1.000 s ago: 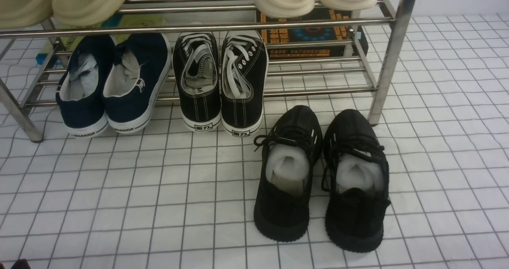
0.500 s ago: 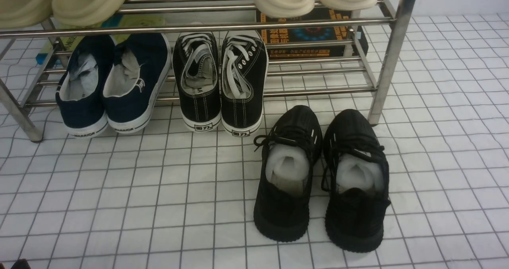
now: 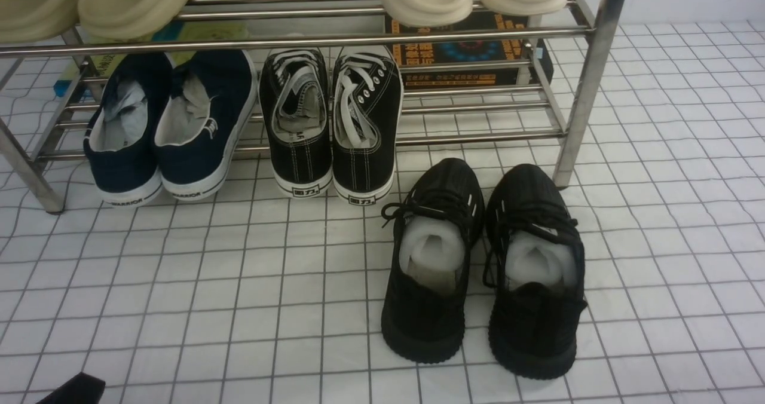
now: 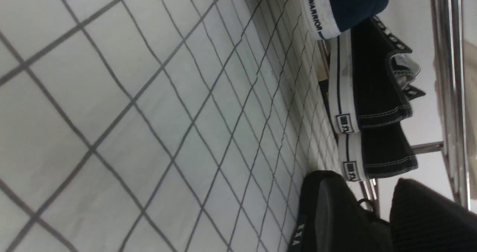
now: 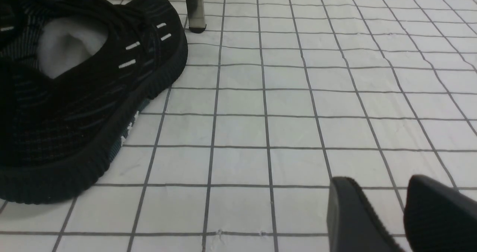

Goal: Take the shoes off the shelf with your hand from the white checkered tablecloth.
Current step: 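Grasp the leftmost shoe on the bottom shelf of the shoe rack with the left gripper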

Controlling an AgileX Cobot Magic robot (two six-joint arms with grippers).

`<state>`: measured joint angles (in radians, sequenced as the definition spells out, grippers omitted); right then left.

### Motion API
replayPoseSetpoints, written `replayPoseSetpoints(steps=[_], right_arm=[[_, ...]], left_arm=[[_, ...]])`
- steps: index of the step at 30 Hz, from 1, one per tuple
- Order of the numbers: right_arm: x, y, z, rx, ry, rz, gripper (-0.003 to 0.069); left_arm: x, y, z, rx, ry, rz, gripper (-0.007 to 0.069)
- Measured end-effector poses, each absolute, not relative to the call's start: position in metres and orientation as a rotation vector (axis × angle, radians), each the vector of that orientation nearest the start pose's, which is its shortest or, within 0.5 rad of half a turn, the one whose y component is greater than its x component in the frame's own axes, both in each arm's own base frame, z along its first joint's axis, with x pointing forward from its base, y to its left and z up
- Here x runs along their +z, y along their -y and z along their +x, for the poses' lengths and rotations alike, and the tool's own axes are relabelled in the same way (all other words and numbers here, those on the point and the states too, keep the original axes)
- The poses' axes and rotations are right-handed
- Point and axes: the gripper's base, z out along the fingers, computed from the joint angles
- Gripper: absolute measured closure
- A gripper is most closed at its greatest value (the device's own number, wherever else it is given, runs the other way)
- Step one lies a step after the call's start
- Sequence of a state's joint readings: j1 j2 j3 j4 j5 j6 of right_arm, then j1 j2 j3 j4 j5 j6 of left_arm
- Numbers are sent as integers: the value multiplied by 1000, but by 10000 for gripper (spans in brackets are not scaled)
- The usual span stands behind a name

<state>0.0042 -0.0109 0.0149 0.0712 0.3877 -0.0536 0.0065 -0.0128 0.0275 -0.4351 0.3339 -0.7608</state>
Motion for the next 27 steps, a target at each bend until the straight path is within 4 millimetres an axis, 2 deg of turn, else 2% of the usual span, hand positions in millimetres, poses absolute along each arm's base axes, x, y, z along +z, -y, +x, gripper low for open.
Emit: replayPoseSetpoints(steps=[4, 7, 8, 10, 12, 14, 16, 17, 18, 20, 21, 23, 24, 25, 27], right_arm=[[174, -3, 52, 37, -1874, -11, 420], [174, -3, 52, 37, -1874, -11, 420], [174, -3, 52, 36, -1874, -11, 420], [174, -3, 52, 36, -1874, -11, 420], [174, -3, 52, 36, -1874, -11, 420], [174, -3, 52, 36, -1874, -11, 420], [174, -3, 52, 36, -1874, -11, 420], [174, -3, 52, 36, -1874, -11, 420], [174, -3, 52, 36, -1874, -11, 420], [174, -3, 52, 36, -1874, -11, 420], [174, -3, 52, 36, -1874, -11, 420], [174, -3, 52, 36, -1874, -11, 420], [174, -3, 52, 36, -1874, -11, 420], [174, -3, 52, 36, -1874, -11, 420], [174, -3, 52, 36, -1874, -11, 420]], left_arm=[[182, 10, 55, -951, -1579, -967, 391], [186, 9, 55, -956, -1536, -956, 438], [192, 9, 54, -947, -1533, -928, 482], [213, 9, 51, -919, -1510, -842, 558], [245, 10, 48, -864, -1493, -729, 609], [275, 11, 48, -788, -1546, -641, 623], [297, 13, 51, -728, -1635, -584, 623], [297, 14, 54, -705, -1681, -576, 623], [317, 15, 65, -601, -1846, -515, 623], [319, 14, 77, -512, -1994, -485, 623], [326, 10, 92, -383, -2138, -437, 623], [326, -2, 124, -140, -2332, -386, 623], [327, -8, 135, -32, -2379, -372, 623], [327, -8, 138, -32, -2385, -375, 623], [328, -23, 176, 222, -2489, -393, 615]])
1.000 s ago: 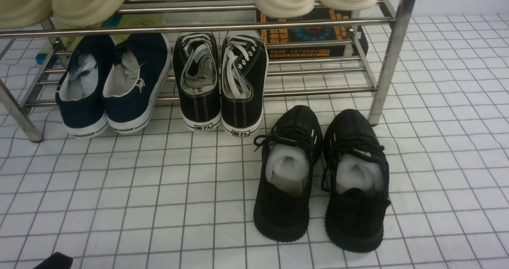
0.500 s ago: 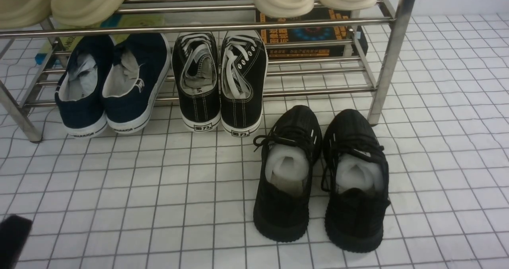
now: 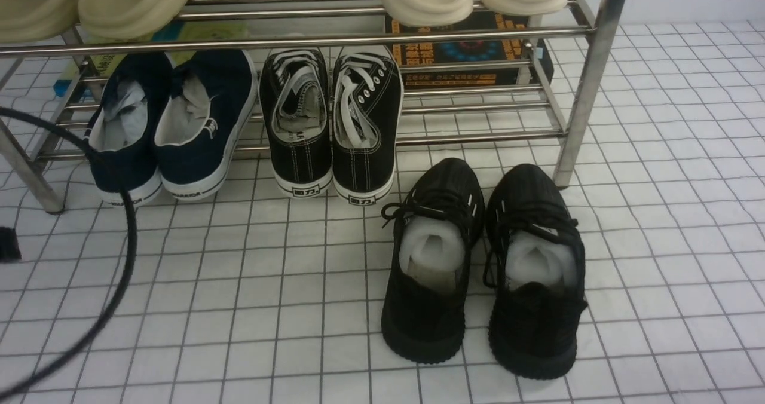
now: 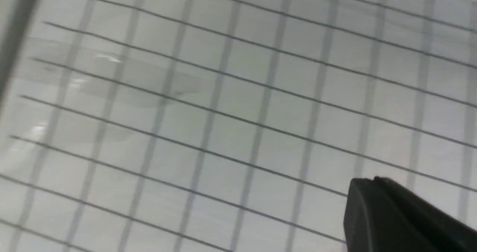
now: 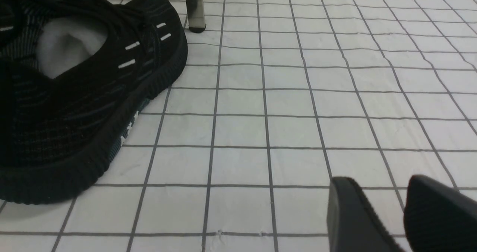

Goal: Take the shoes off the shelf with your hand from the white checkered tablecloth.
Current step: 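Grasp the leftmost shoe on the bottom shelf of the shoe rack with the left gripper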

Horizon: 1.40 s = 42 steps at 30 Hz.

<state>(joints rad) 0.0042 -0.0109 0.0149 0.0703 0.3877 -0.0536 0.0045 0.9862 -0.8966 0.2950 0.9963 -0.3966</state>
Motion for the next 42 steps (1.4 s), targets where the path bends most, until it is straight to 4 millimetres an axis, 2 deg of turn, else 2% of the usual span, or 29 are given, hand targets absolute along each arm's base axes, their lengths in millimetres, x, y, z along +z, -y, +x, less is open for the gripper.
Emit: replayPoseSetpoints(steps=[2, 3, 5, 6, 9, 11, 12, 14, 19, 25, 27, 30, 33, 35, 37, 38, 42], right_arm=[[174, -3, 52, 36, -1874, -11, 420], [174, -3, 52, 36, -1874, -11, 420], [174, -3, 52, 36, -1874, -11, 420], [174, -3, 52, 36, -1874, -11, 420], [174, -3, 52, 36, -1874, -11, 420], [174, -3, 52, 36, -1874, -11, 420], [174, -3, 52, 36, -1874, -11, 420], [174, -3, 52, 36, -1874, -11, 420], [174, -3, 52, 36, -1874, -11, 420], [174, -3, 52, 36, -1874, -11, 420], [174, -3, 52, 36, -1874, -11, 420], [174, -3, 52, 36, -1874, -11, 420], [174, -3, 52, 36, -1874, -11, 420], [174, -3, 52, 36, -1874, -11, 420], [174, -3, 52, 36, -1874, -11, 420], [174, -3, 52, 36, -1874, -11, 420], [174, -3, 52, 36, -1874, -11, 420]], left_arm=[[330, -28, 195, 305, -2529, -417, 613], [328, -28, 197, 314, -2541, -418, 613], [325, -30, 226, 356, -2628, -420, 610], [326, -29, 233, 353, -2645, -418, 610], [317, -33, 266, 272, -2774, -424, 610], [315, -41, 285, 179, -2801, -467, 610], [313, -42, 288, 158, -2813, -480, 610], [312, -56, 308, 6, -2801, -578, 608], [316, -63, 326, -153, -2652, -657, 603], [322, -47, 342, -213, -2508, -589, 556], [321, -37, 352, -225, -2456, -541, 489], [316, -33, 359, -219, -2443, -517, 415], [303, -35, 369, -184, -2450, -512, 290], [293, -37, 376, -158, -2461, -509, 245], [287, -38, 379, -146, -2471, -505, 225], [276, -39, 384, -134, -2491, -506, 211], [258, -40, 392, -128, -2523, -515, 206]])
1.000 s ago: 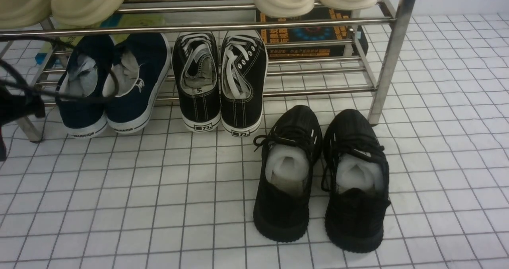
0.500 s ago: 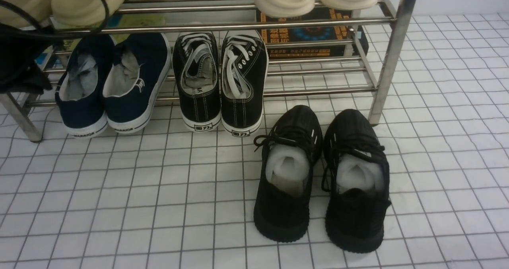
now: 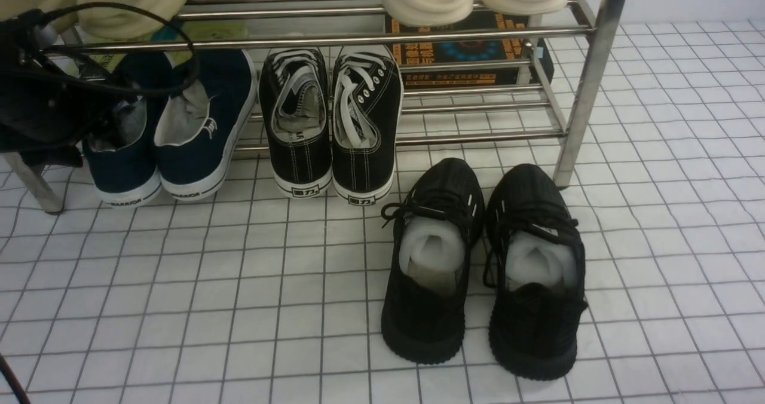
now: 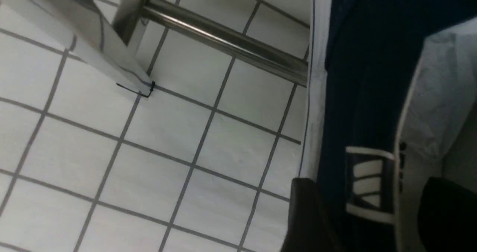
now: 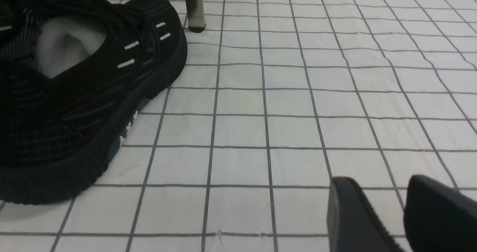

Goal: Take the shoes off the shelf with your hand from the white checkered tablecloth.
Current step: 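Grasp the leftmost shoe on the bottom shelf of the shoe rack with the left gripper, then set the held shoe down on the floor in front of the rack with the left gripper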

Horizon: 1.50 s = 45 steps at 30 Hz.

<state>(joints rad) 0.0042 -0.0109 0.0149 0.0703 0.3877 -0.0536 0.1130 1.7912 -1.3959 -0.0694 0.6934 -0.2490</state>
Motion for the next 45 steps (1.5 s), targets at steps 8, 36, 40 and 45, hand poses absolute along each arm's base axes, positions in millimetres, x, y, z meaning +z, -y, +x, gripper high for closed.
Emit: replayPoseSetpoints(steps=[8, 36, 40, 45], right_arm=[[174, -3, 52, 36, -1874, -11, 420], [174, -3, 52, 36, -1874, -11, 420], [174, -3, 52, 36, -1874, -11, 420], [174, -3, 52, 36, -1874, -11, 420]], left_arm=[[248, -42, 393, -110, -2567, -514, 495], [334, -34, 221, 89, -2726, -619, 589], [296, -33, 212, 89, -2763, -628, 589], [266, -32, 214, 64, -2713, -621, 589]])
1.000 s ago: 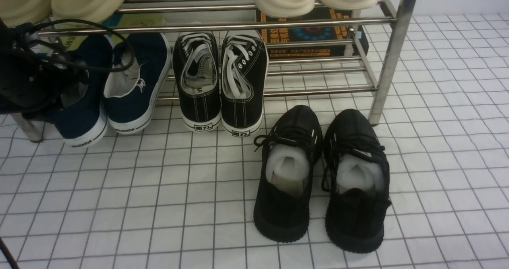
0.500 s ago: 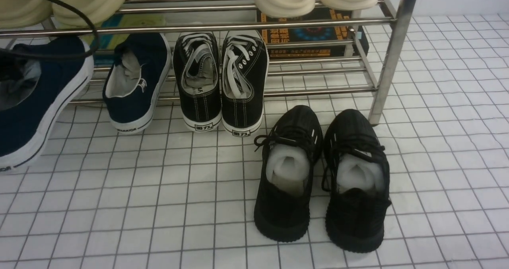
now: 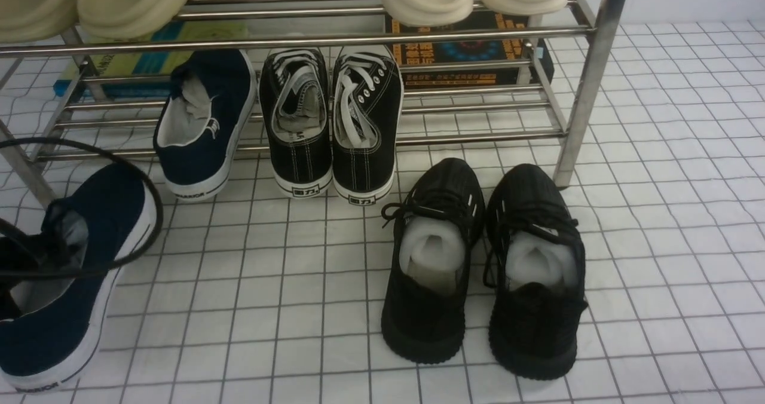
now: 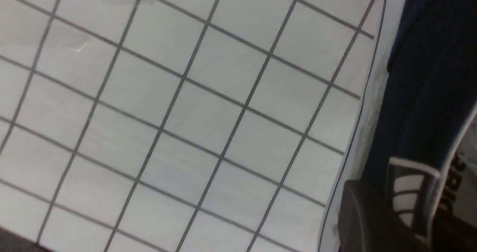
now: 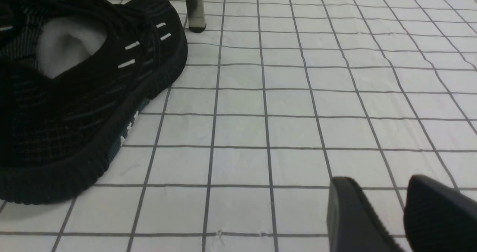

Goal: Take the shoes off the shelf with your hand from the white checkered tablecloth.
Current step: 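Set the held shoe down on the floor in front of the rack with the left gripper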

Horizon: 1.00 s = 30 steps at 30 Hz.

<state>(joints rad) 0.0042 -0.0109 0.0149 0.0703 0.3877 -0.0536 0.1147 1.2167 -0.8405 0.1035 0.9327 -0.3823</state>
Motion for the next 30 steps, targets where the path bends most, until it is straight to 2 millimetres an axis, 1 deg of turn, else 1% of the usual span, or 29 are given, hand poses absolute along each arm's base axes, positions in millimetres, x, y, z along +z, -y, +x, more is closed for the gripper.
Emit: replayPoseSetpoints(steps=[1, 2, 3, 6, 13, 15, 17, 18, 21, 22, 23, 24, 25, 26, 28, 30], right_arm=[[174, -3, 52, 36, -1874, -11, 420], [174, -3, 52, 36, -1874, -11, 420], [174, -3, 52, 36, -1874, -11, 420], [174, -3, 52, 36, -1874, -11, 420], [174, -3, 52, 36, -1874, -11, 420], [174, -3, 52, 36, -1874, -11, 420], [174, -3, 52, 36, -1874, -11, 420], [174, -3, 52, 36, -1874, -11, 420], [174, -3, 52, 36, -1874, -11, 420], [174, -3, 52, 36, -1874, -11, 420], [174, -3, 52, 36, -1874, -11, 420], [174, -3, 52, 36, -1874, -11, 420], [174, -3, 52, 36, -1874, -11, 420], [174, -3, 52, 36, -1874, -11, 420], [174, -3, 52, 36, -1874, -11, 420], [174, -3, 52, 36, -1874, -11, 420]], left_arm=[[260, -32, 216, 55, -2691, -623, 589], [259, -32, 216, 55, -2694, -625, 589], [250, -32, 218, 48, -2680, -622, 589], [241, -33, 225, 41, -2674, -621, 589], [227, -33, 234, 41, -2697, -622, 580], [223, -34, 237, 41, -2704, -622, 564], [220, -34, 240, 40, -2705, -622, 533], [220, -34, 240, 39, -2704, -621, 533], [221, -34, 241, 37, -2694, -619, 438], [221, -34, 241, 37, -2694, -619, 433], [223, -34, 243, 35, -2685, -617, 378], [225, -34, 244, 35, -2684, -617, 356], [225, -34, 244, 36, -2684, -618, 351], [229, -35, 245, 37, -2685, -620, 319], [238, -35, 248, 42, -2690, -626, 288], [245, -36, 250, 48, -2698, -633, 279]])
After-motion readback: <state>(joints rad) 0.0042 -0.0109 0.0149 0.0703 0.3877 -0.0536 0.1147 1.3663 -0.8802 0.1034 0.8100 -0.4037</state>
